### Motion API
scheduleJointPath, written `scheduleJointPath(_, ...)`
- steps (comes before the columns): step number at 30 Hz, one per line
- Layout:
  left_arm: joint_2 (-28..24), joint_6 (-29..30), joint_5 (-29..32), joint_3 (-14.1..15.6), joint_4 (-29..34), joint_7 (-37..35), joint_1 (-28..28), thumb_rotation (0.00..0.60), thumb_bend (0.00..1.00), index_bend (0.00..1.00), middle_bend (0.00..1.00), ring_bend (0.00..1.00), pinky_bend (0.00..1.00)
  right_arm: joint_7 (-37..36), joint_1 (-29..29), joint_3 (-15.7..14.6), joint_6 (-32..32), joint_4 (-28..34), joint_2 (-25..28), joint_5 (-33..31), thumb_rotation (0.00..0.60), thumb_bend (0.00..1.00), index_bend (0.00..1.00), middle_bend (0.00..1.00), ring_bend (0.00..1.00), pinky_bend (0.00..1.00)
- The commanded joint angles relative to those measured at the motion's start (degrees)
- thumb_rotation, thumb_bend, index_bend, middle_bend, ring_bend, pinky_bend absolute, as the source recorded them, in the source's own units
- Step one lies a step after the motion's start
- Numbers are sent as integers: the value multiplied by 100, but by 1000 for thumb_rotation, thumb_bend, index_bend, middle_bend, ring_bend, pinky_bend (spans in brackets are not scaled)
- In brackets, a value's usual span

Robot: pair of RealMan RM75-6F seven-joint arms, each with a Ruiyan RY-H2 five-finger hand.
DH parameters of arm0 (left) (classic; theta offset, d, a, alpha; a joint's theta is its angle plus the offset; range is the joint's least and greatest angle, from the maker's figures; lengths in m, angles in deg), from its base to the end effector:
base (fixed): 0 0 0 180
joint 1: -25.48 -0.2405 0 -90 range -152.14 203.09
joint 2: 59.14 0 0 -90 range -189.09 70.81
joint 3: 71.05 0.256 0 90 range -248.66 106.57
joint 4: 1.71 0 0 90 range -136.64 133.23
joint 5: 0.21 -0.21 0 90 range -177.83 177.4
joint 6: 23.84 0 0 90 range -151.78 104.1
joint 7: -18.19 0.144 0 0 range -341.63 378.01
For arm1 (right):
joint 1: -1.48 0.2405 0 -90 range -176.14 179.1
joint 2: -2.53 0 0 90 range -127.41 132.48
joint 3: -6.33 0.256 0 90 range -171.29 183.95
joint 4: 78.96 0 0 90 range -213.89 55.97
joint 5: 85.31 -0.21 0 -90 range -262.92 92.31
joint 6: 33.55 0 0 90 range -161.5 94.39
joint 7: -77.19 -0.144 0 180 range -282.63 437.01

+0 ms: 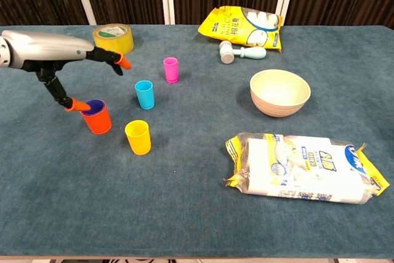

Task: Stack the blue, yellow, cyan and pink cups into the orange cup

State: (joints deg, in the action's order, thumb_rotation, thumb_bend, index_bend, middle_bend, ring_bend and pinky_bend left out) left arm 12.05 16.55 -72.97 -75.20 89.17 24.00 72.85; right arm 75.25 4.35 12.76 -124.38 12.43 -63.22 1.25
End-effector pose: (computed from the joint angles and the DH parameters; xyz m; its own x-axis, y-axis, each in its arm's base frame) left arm -0.1646 0.3442 0.0343 0.5824 0.4086 0.7028 0.7819 -0.5182 -0.3467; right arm -0.3063 -0.1817 0.1733 0.3477 0.1458 0.9262 -0.9365 0.0057 0.3506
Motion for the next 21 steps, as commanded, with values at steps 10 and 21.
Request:
scheduleJointPath(10,150,16,-293,-89,411,-115,157,600,231,182,139,0,0,0,-12,18,-16,12,5,-25,600,324,125,79,124,25)
scheduleJointPath(21,309,-238,89,59,437,414,317,600,227,221,139,0,0,-42,-27,39,-27,45,31,-56,600,325,125,79,124,25)
